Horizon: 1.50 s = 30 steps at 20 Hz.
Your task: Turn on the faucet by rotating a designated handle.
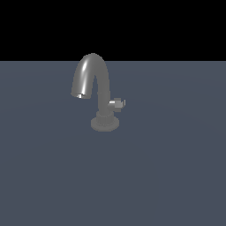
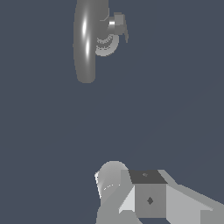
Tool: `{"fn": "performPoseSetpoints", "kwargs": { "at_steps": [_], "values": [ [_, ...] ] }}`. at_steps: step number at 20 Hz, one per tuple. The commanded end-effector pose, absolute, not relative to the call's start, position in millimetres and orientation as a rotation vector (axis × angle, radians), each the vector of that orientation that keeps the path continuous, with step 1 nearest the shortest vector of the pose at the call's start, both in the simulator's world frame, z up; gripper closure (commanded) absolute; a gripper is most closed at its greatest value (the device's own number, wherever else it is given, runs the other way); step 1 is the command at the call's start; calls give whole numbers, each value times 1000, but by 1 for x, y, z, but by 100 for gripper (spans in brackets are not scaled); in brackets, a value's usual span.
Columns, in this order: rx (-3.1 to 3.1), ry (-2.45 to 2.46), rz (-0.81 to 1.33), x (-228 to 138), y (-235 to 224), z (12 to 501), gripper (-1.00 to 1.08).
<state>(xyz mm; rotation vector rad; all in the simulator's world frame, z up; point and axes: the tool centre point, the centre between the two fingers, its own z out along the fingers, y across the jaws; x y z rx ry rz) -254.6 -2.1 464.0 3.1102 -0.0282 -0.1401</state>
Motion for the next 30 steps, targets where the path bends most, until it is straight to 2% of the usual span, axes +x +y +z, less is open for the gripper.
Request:
{"fn": "performPoseSetpoints", "kwargs": {
  "at_steps": [1, 15, 30],
  "values": [
    [3110, -28, -140, -255, -2, 464, 108],
    [3141, -150, -264, -232, 7, 463, 108],
    [3173, -539, -657, -160, 23, 452, 108]
  ]
}}
